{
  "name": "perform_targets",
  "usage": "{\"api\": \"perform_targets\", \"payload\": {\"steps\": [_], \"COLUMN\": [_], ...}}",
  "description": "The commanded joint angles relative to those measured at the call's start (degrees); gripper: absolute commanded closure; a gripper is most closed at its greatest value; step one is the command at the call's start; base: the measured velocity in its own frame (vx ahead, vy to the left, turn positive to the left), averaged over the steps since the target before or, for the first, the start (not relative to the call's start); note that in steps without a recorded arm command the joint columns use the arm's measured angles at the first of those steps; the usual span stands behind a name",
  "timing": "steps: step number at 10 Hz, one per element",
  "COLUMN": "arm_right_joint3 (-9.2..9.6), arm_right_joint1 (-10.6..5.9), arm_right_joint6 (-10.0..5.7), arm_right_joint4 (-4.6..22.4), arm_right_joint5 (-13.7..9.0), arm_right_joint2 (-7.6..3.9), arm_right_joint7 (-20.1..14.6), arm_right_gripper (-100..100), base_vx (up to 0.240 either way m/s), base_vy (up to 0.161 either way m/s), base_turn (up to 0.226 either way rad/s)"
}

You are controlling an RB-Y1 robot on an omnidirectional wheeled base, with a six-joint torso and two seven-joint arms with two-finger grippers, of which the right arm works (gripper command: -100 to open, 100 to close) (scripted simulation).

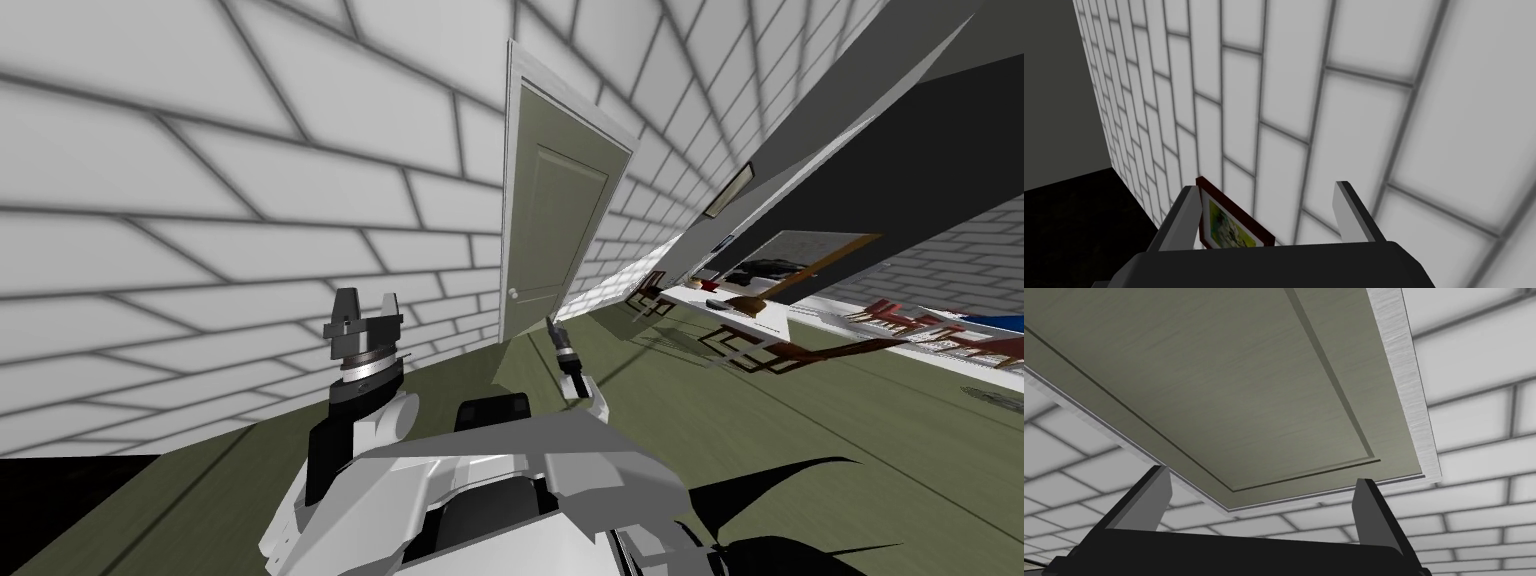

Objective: Pull the door open

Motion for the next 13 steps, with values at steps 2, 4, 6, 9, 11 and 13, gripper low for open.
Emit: {"api": "perform_targets", "payload": {"steps": [2, 4, 6, 9, 11, 13], "arm_right_joint3": [-0.54, -0.9, -1.26, -1.77, -2.1, -2.41], "arm_right_joint1": [-1.5, -2.52, -3.54, -4.99, -5.94, -6.81], "arm_right_joint6": [-1.7, -2.94, -4.17, -5.92, -7.07, -8.12], "arm_right_joint4": [4.7, 8.2, 11.5, 16.5, 19.8, 22.7], "arm_right_joint5": [1.5, 2.6, 3.7, 5.3, 6.4, 7.3], "arm_right_joint2": [-0.43, -0.68, -0.93, -1.27, -1.5, -1.7], "arm_right_joint7": [3.3, 5.6, 7.9, 11.3, 13.5, 15.5], "arm_right_gripper": [-100, -100, -100, -100, -100, -100], "base_vx": [0.104, 0.111, 0.103, 0.094, 0.107, 0.105], "base_vy": [0.011, 0.015, 0.017, 0.018, 0.005, 0.0], "base_turn": [0.051, 0.039, 0.048, 0.041, 0.044, 0.036]}}
